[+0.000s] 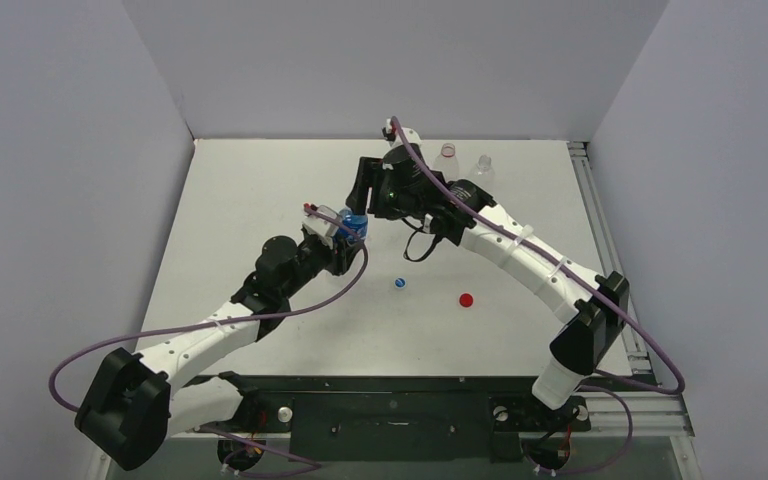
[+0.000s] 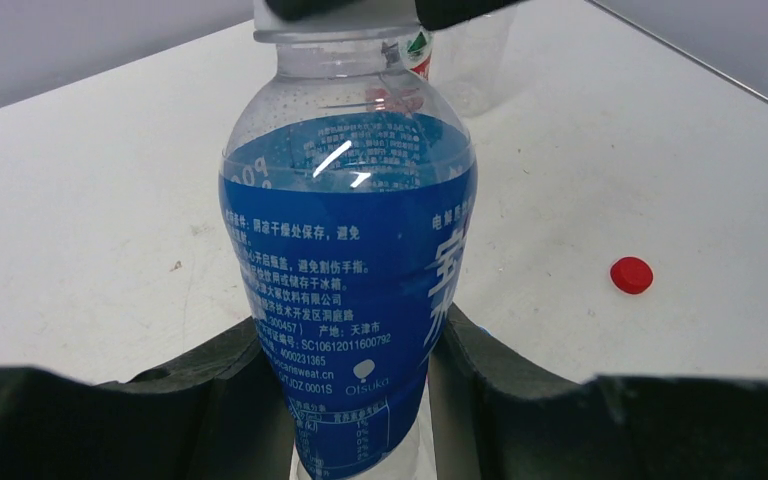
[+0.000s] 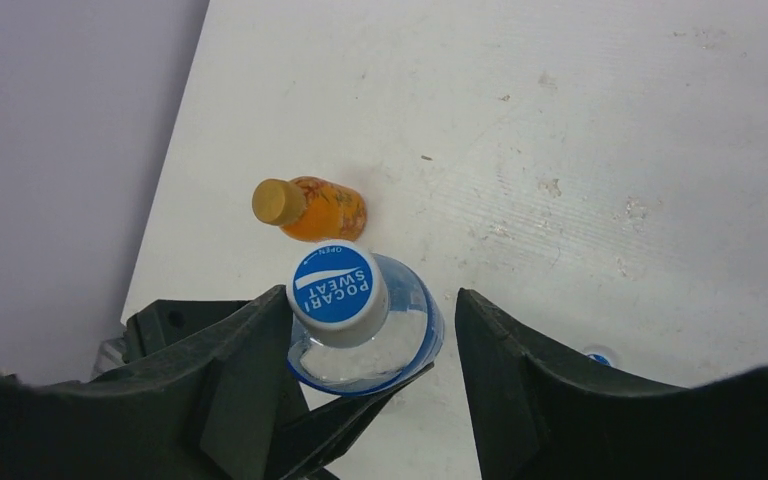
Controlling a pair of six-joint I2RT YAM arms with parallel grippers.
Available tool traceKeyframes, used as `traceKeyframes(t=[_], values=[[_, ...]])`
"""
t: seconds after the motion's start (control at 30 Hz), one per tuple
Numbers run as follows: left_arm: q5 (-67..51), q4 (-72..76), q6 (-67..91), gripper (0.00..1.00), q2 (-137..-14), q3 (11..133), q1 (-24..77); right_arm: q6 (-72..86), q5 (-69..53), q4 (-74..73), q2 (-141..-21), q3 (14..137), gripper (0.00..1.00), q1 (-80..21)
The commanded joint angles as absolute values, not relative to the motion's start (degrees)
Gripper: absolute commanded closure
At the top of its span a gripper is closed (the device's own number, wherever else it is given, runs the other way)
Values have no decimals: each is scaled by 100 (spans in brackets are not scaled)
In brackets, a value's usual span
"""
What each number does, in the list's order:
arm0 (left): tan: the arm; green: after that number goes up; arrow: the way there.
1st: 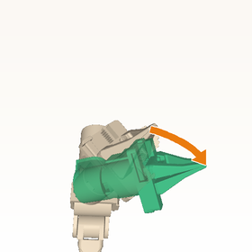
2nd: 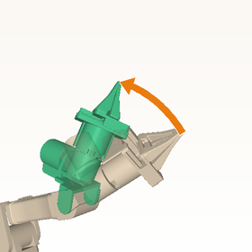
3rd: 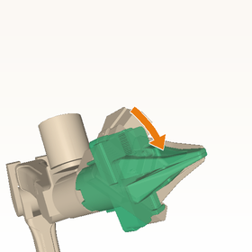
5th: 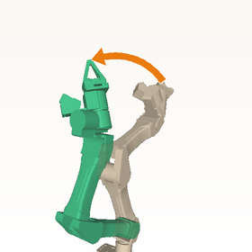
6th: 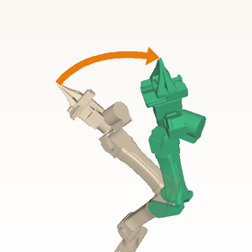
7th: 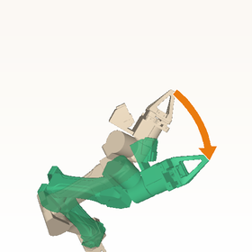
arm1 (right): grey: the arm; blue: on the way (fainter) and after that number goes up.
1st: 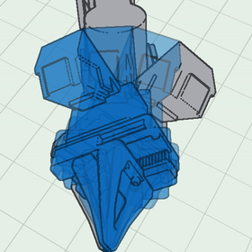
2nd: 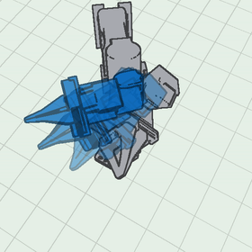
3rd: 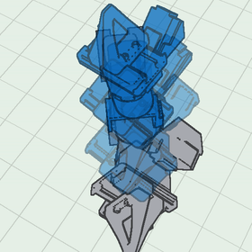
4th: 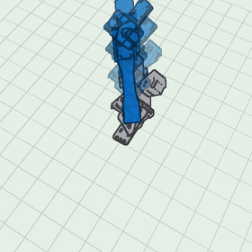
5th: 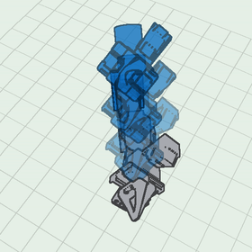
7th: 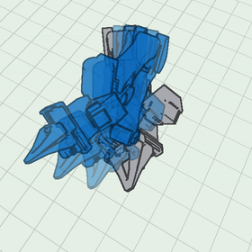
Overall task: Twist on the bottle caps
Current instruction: Place the plastic bottle at the center of the board.
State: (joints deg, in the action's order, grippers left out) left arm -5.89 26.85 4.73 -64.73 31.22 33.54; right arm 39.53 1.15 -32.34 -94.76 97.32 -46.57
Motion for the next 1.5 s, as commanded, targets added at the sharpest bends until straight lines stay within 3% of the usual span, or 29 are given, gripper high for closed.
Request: traceKeyframes(t=[0.0, 0.23, 0.3, 0.4, 0.47, 0.6, 0.63, 0.7, 1.03, 1.47], values=[[-769, 3175, 313, 100, -6298, 3108, 3322, 3741, 303, -3445, -9588, 10166, 45, -4812], [-714, 2987, 285, 100, -6265, 3169, 3331, 3686, 410, -3517, -9777, 10359, 58, -4976], [-717, 2973, 301, 100, -6253, 3184, 3331, 3665, 463, -3538, -9812, 10384, 66, -5037], [-721, 2889, 371, 100, -6231, 3221, 3331, 3644, 533, -3552, -9864, 10389, 88, -5085], [-700, 2767, 463, 92, -6169, 3244, 3330, 3599, 614, -3538, -9884, 10384, 99, -5091], [-555, 2260, 705, 45, -5905, 3332, 3326, 3476, 788, -3354, -9889, 10336, 100, -5105], [-416, 2123, 807, 16, -5844, 3386, 3329, 3440, 812, -3312, -9888, 10329, 100, -5110], [-213, 1646, 903, 1, -5667, 3507, 3318, 3356, 880, -3174, -9881, 10327, 100, -5128], [657, -1193, 1107, 4, -4109, 4409, 3290, 3024, 1025, -2135, -10306, 10393, 100, -5246], [1310, -2301, 1254, 3, -3287, 5591, 3269, 2208, 1831, -1170, -11293, 11234, 100, -5561]])
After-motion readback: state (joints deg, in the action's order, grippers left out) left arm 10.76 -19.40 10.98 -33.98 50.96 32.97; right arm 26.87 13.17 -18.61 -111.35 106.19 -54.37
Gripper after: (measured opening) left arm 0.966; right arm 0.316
